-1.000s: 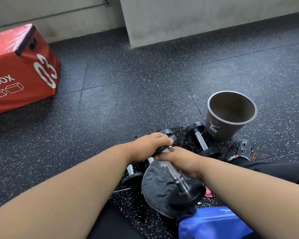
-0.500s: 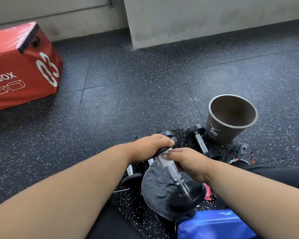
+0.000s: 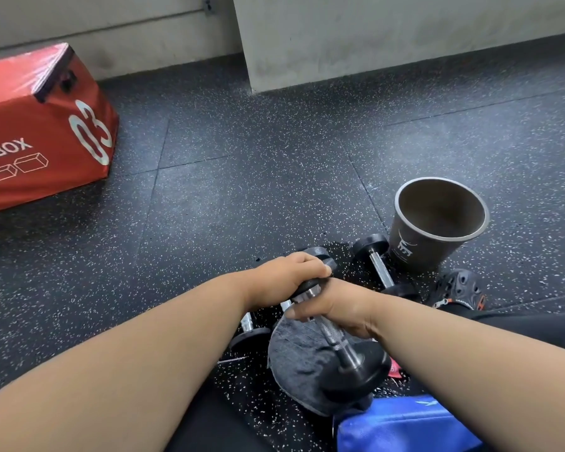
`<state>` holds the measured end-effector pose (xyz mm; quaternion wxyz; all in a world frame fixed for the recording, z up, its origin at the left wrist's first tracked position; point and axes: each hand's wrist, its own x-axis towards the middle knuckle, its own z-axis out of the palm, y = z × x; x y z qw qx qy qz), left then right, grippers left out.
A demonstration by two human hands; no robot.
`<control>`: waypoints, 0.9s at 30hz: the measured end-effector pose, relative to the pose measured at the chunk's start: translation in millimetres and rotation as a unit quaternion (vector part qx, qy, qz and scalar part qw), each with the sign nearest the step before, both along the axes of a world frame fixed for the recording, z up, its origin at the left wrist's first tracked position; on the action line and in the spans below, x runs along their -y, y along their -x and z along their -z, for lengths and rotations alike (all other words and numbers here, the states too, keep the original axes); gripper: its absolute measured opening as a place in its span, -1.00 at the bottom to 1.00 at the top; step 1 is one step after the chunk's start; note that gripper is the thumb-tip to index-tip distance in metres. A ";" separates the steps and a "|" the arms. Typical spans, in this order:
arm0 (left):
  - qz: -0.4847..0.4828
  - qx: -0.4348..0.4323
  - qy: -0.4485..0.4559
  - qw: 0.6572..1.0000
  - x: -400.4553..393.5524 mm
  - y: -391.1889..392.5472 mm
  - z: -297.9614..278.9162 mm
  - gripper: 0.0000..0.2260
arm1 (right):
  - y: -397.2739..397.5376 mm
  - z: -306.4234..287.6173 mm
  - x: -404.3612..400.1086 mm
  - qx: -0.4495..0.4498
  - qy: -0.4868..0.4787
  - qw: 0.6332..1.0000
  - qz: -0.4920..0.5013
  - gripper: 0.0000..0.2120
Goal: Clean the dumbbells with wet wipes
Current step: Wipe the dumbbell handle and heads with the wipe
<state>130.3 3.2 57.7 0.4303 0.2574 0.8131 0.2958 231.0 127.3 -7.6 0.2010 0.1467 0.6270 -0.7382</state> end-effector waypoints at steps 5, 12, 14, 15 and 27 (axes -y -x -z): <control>-0.012 0.007 -0.014 1.000 -3.4 -0.3 3.7 -0.40 | -0.3 -3.1 9.1 -0.034 -0.141 0.988 0.058 -0.82; 0.013 0.020 -0.039 0.999 -3.5 -3.1 -5.0 -0.45 | -8.5 -10.7 2.5 -0.026 -0.274 0.958 0.080 -0.83; 0.020 0.001 -0.032 0.999 -3.6 -2.2 -3.9 -0.43 | -10.3 -8.4 -0.1 -0.026 -0.306 0.944 0.119 -0.70; 0.021 -0.006 -0.024 0.999 -3.5 -1.0 -2.0 -0.40 | -10.4 -7.4 -0.4 -0.027 -0.308 0.941 0.139 -0.66; -0.005 0.006 0.002 1.000 1.6 1.2 1.5 -0.38 | -21.8 -1.1 -9.8 -0.038 -0.231 0.970 0.060 -0.63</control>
